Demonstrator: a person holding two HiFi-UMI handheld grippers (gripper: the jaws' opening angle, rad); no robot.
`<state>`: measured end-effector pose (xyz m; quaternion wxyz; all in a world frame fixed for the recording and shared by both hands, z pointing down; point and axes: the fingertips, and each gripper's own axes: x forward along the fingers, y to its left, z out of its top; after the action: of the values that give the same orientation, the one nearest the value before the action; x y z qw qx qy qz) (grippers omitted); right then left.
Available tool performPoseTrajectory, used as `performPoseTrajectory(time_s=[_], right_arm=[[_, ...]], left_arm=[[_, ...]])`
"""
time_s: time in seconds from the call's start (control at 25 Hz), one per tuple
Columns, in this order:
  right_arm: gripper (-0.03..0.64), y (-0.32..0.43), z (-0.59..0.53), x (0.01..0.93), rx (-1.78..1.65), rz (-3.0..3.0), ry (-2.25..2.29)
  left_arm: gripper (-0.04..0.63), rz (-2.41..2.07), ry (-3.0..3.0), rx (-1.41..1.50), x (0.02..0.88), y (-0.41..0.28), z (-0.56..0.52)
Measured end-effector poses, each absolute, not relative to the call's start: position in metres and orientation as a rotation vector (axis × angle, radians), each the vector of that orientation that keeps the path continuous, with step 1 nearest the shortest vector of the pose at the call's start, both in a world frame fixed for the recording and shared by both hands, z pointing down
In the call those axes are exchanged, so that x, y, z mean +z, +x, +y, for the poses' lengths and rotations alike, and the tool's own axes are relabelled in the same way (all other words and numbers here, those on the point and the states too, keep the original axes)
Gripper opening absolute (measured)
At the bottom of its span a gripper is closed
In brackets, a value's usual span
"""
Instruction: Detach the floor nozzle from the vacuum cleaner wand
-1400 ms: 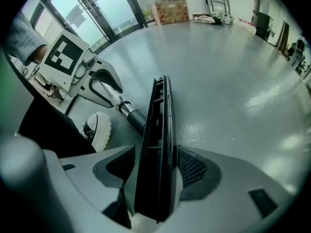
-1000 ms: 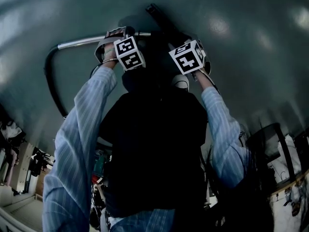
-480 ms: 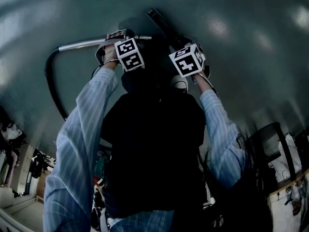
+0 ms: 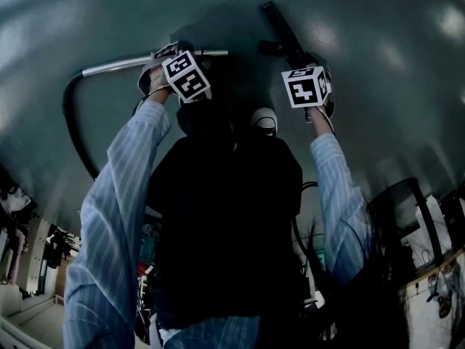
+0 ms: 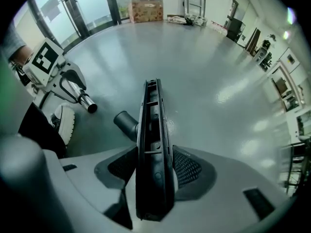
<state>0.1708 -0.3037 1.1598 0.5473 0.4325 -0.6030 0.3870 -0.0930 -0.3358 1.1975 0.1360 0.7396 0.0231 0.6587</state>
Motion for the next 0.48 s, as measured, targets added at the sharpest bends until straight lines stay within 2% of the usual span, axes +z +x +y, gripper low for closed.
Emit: performPoseTrajectory(time_s=[0.2, 0.48], right_arm=[[0.236, 0.185, -0.294, 1.149, 0.978, -1.319, 1.051], [0.238, 0.165, -0.3, 1.062, 1.167, -1.382, 1.099]], left_arm=[[0.192, -0.133, 2.048, 1.712, 1.162, -0.088, -0.346], [0.192, -0.239, 2.033, 1.622, 1.076, -0.079, -0.351]])
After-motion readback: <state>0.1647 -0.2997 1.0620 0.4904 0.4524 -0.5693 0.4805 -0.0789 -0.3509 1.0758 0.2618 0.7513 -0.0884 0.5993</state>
